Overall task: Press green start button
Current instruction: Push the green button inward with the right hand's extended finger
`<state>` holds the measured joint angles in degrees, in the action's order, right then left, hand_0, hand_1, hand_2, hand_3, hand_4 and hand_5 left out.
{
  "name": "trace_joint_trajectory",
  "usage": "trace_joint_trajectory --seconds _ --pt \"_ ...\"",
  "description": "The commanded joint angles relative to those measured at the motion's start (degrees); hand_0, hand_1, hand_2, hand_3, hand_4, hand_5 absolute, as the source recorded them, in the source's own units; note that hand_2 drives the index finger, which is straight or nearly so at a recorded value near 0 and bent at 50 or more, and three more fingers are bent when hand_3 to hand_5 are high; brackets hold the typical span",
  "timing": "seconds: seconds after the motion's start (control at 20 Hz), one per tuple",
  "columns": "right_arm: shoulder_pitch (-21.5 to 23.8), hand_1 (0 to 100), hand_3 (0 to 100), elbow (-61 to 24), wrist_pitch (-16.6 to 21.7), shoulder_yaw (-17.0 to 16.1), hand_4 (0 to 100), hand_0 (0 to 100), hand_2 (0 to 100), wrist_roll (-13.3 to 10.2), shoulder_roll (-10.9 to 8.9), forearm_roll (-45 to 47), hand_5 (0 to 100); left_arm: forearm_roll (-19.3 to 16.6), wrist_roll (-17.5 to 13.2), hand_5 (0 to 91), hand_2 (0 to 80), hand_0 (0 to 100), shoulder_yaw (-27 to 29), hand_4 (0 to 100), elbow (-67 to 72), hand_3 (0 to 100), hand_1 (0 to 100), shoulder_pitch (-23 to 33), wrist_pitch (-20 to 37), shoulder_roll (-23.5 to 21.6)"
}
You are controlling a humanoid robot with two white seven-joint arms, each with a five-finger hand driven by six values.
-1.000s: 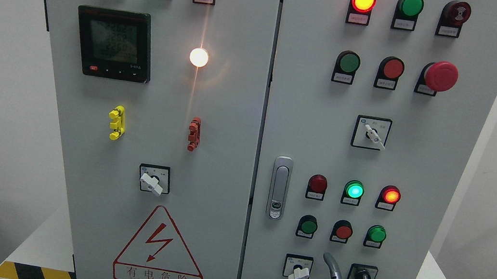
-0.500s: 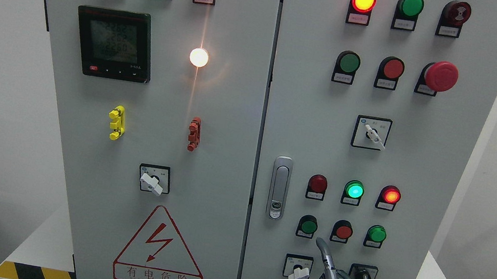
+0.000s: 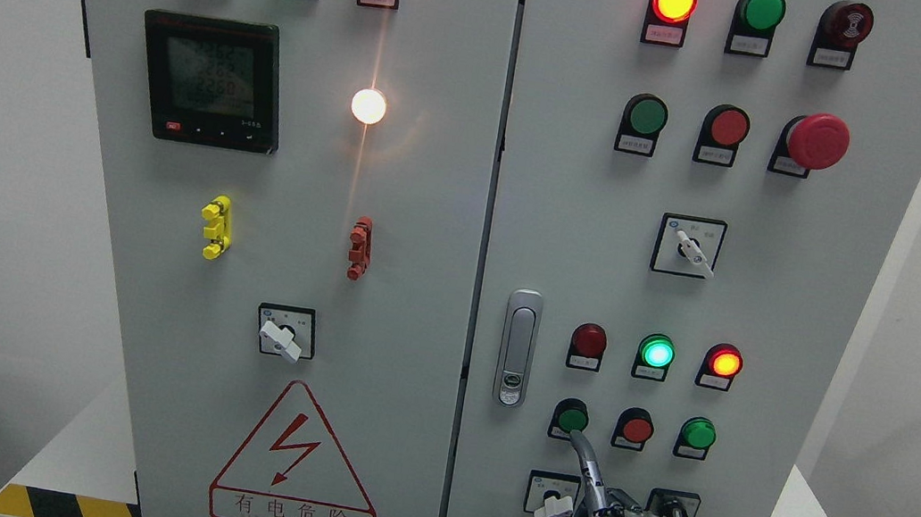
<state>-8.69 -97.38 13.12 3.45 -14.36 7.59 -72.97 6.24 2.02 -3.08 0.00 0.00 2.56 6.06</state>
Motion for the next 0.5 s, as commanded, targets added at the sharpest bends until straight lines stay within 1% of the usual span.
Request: trace_joint_trajectory --seconds 0.0,0.25,0.45 --pt "-0.7 36 82 1.9 -0.3 1.1 80 37 0 0.3 0.05 -0.6 94 0.0 0.0 0.0 0.0 12 0.0 0 -1.6 0 56 -1.3 0.0 0.0" --pt "-1.7 36 82 2.3 -0.4 1.1 81 37 0 0.3 0.05 -0.7 94 0.0 0.0 0.0 0.0 12 0.0 0 -1.6 0 56 -1.3 0.0 0.0" --pt "-1.8 36 82 2.2 -1.3 1.1 81 38 0 0.3 0.14 -0.7 94 0.0 0.0 0.0 0.0 12 0.0 0 -1.6 0 56 -1.3 0.0 0.0"
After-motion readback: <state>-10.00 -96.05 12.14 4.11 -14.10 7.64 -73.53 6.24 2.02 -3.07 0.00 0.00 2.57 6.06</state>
